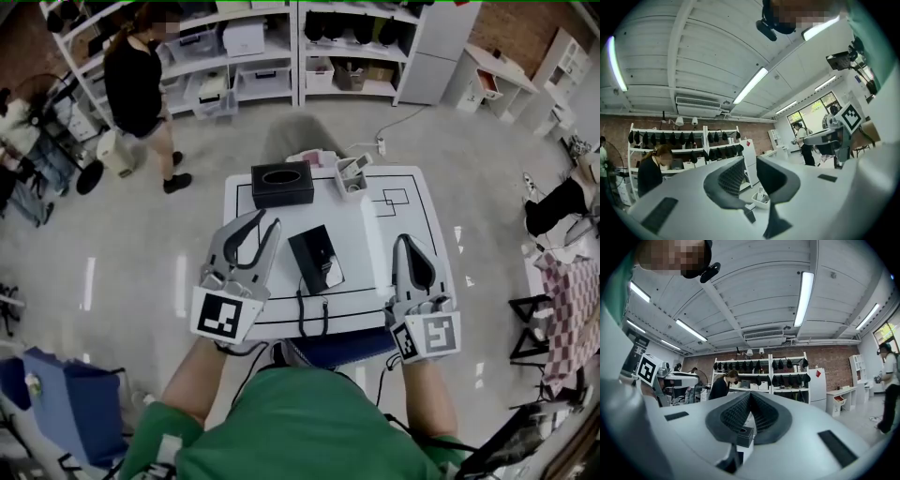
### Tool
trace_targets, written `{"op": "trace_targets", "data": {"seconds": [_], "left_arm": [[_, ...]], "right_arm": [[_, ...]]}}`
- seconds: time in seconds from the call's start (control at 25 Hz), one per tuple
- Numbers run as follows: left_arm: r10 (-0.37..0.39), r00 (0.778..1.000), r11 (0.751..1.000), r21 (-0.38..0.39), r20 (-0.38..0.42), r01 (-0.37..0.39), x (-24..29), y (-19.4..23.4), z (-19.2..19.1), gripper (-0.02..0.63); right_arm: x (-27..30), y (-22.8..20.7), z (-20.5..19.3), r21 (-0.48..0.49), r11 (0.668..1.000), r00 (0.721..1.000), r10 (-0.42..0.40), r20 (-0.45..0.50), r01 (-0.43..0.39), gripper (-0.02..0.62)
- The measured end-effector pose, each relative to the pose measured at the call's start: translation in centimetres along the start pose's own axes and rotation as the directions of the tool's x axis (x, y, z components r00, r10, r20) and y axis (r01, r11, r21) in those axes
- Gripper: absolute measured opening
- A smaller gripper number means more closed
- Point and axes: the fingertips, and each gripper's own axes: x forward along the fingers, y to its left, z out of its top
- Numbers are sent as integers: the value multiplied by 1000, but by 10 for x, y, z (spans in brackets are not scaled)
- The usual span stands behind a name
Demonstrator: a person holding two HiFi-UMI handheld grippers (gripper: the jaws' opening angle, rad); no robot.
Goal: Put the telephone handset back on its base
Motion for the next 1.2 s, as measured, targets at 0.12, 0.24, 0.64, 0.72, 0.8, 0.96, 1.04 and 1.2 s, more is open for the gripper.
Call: {"op": "trace_targets", "data": {"seconds": [0.12, 0.24, 0.64, 0.72, 0.8, 0.96, 1.04, 1.2], "left_arm": [[14, 1000, 1000, 1, -16, -14, -1, 2, -9, 94], [18, 1000, 1000, 6, -24, -18, 0, 3, -14, 94], [-3, 1000, 998, 68, -20, 4, -1, -6, -14, 20], [0, 1000, 998, 63, -26, 1, -2, -7, -15, 20], [6, 1000, 998, 55, -30, -5, -2, -6, -18, 20], [21, 999, 998, 54, -31, -19, -3, -4, -22, 20], [26, 999, 999, 46, -32, -24, -3, -3, -21, 20], [26, 999, 999, 29, -36, -25, -1, -2, -23, 20]], "right_arm": [[0, 2, -3, -15, 1000, 1000, 6, -10, -7, 20], [0, 4, -4, -19, 1000, 1000, 15, -16, -16, 20], [4, 9, -4, -31, 999, 999, 30, -12, -31, 20], [5, 9, -4, -31, 999, 999, 31, -11, -32, 20], [5, 9, -5, -33, 999, 999, 32, -10, -32, 20], [5, 8, -6, -43, 999, 1000, 30, -7, -30, 20], [4, 7, -5, -46, 999, 1000, 28, -5, -28, 20], [4, 5, -4, -49, 998, 1000, 28, -5, -28, 20]]}}
